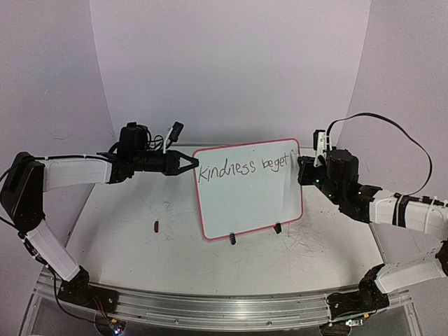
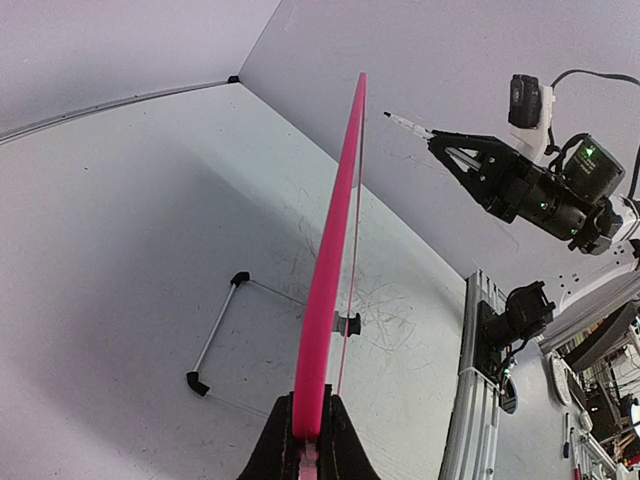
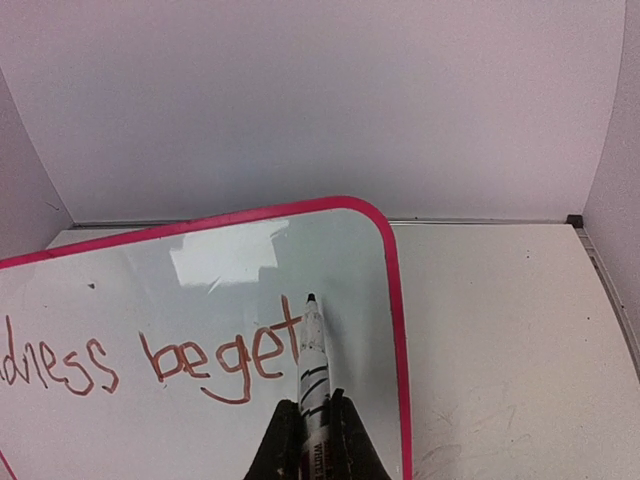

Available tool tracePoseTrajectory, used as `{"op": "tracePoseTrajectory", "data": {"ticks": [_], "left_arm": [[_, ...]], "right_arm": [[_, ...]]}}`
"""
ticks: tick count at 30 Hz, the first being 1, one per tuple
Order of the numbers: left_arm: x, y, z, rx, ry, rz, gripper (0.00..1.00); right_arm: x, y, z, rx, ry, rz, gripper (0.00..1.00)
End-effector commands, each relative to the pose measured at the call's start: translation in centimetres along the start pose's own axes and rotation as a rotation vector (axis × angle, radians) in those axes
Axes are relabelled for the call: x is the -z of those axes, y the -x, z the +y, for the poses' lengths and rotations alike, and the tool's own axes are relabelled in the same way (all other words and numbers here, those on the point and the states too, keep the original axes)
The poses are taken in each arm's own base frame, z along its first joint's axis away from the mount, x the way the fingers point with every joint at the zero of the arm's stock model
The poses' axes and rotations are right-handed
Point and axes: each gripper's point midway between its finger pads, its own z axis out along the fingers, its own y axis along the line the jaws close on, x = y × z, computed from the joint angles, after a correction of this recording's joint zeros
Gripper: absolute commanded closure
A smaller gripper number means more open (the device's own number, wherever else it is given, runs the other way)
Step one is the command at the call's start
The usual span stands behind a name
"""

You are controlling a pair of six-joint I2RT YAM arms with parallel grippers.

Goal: Write a sentence on the whiteboard

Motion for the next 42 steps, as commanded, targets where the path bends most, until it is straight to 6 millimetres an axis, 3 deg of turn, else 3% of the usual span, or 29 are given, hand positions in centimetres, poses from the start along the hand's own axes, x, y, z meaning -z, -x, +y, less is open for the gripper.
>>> {"op": "tracePoseTrajectory", "data": {"ticks": [1,22,29,42], "left_arm": [[0.3,1.4,-1.2,-0.08,0.002,-0.025,1.0],[0.2,1.3,-1.2,-0.083,0.007,-0.017,1.0],[0.2,1.2,-1.1,-0.082,0.009,-0.012,1.0],[0.1,1.2,-1.2,-0.084,0.011,-0.01,1.0]], "right_arm": [[-0.3,-0.3,-0.2,-0.02,0.029,0.0,1.0],[-1.8,-0.9,-1.1,-0.032,-0.019,0.008,1.0],[-1.7,-0.6,-0.4,-0.017,0.026,0.006,1.0],[-0.9,-2.3,-0.3,-0.021,0.056,0.059,1.0]]}}
